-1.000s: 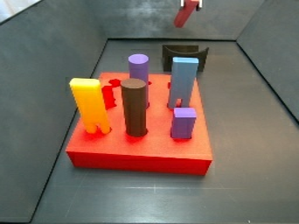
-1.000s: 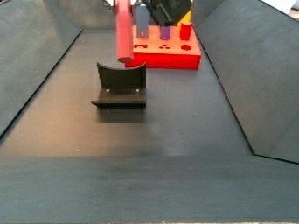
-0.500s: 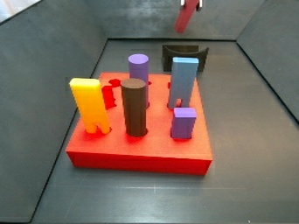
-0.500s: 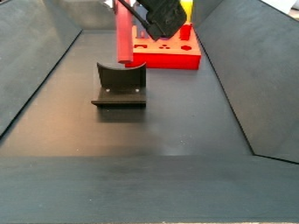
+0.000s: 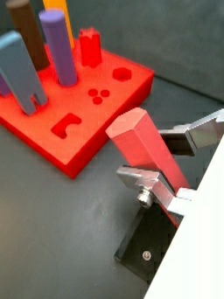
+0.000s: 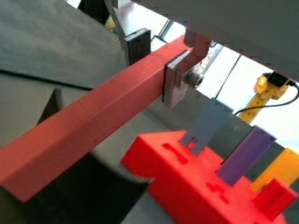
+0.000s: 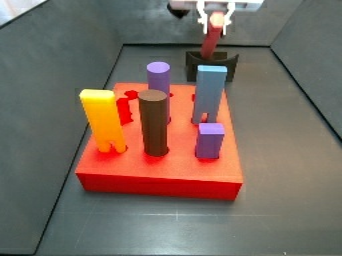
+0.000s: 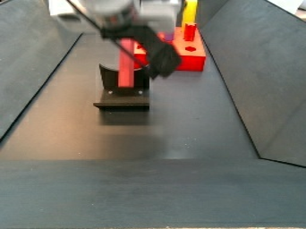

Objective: Pick up the hexagon object. Move up. Place the hexagon object on the fixture. Regrasp the hexagon object. Move to above the board. Insert the hexagon object.
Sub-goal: Place the hexagon object on the fixture, then regrasp the hexagon object.

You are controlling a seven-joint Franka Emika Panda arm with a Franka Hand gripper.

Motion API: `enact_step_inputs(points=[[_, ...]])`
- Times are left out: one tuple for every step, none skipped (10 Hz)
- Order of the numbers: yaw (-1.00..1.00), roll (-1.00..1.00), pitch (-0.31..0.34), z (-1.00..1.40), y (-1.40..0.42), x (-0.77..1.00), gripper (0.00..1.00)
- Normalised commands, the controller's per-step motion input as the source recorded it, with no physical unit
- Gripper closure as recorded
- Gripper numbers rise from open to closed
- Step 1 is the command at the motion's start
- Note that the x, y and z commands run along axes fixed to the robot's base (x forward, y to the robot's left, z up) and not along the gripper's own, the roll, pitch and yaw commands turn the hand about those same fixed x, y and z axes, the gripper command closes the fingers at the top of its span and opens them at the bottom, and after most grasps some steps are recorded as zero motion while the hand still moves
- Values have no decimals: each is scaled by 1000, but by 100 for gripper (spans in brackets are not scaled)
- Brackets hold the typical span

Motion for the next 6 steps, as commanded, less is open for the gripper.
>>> enact_step_inputs(points=[[15,-90,-127,-699,65,99,100],[41,-73,-109,-467,37,78,100],[57,-61,-79,-244,26,64,100],[0,0,0,0,0,0,0],[-27,-48,-41,1000,0,0,0],[-24,-42,-42,1000,3,1,0]])
